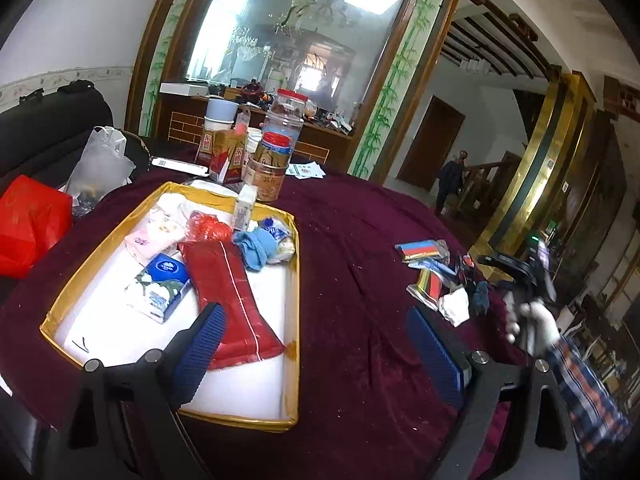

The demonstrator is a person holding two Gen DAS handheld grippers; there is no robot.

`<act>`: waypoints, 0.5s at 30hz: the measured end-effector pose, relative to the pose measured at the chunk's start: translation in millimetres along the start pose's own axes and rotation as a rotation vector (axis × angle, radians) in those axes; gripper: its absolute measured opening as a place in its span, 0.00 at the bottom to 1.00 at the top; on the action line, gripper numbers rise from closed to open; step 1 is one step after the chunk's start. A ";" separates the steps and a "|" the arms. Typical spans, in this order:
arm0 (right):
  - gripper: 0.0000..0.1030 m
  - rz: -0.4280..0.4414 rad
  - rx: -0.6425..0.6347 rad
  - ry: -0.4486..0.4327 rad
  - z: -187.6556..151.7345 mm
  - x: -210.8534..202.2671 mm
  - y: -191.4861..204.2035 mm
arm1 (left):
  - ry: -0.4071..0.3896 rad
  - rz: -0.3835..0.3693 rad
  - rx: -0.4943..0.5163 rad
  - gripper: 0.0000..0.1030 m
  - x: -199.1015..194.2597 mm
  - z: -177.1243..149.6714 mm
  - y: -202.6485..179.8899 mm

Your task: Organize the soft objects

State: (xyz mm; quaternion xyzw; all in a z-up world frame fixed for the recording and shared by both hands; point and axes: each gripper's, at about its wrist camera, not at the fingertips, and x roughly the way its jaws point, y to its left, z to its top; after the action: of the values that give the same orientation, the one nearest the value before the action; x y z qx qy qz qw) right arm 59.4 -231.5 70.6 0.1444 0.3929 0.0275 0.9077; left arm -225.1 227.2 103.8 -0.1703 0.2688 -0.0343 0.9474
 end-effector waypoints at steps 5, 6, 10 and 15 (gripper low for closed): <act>0.90 0.317 -0.020 0.175 -11.4 28.6 24.4 | 0.020 0.012 0.017 0.91 2.7 -2.3 -10.8; 0.90 0.379 -0.043 0.194 -17.9 24.7 34.2 | 0.022 0.010 0.027 0.91 4.6 -2.1 -13.9; 0.90 0.587 -0.197 0.327 -58.2 7.1 86.0 | 0.060 -0.029 0.042 0.91 20.6 0.6 -27.9; 0.91 0.698 -0.303 0.310 -78.1 -21.8 109.7 | 0.149 -0.099 0.102 0.91 46.0 -0.4 -59.8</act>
State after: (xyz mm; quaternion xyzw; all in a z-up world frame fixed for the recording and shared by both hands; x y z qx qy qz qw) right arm -5.0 -111.3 66.3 0.1279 0.4438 0.4128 0.7851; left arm -184.5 163.7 101.0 -0.1320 0.3279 -0.1074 0.9293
